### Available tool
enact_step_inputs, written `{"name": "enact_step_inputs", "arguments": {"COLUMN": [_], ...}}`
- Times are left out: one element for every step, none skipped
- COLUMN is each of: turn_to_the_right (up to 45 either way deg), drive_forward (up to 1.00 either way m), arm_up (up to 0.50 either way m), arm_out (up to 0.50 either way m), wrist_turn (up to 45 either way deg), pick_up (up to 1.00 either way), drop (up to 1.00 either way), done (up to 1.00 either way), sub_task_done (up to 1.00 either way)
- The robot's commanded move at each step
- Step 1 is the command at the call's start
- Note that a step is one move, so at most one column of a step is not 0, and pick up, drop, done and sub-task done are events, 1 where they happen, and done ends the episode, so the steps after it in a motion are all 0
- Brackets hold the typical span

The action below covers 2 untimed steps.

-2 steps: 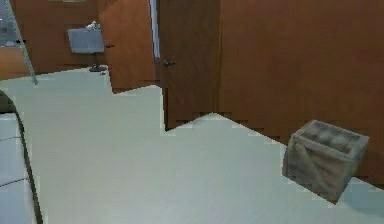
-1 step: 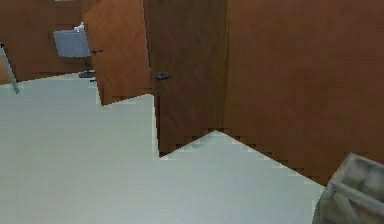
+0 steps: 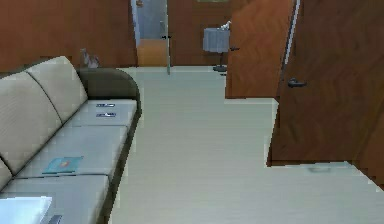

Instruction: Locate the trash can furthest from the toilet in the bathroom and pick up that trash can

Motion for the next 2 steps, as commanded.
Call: {"name": "enact_step_inputs", "arguments": {"turn_to_the_right": [0.0,-6.0], "drive_forward": [0.2,0.0], "arm_up": [0.0,0.0], "arm_out": [0.0,0.0], "wrist_turn": [0.0,0.0], "pick_up": [0.0,0.0], "drop": [0.0,0.0], "done": [0.0,0.0], "sub_task_done": [0.0,0.0]}}
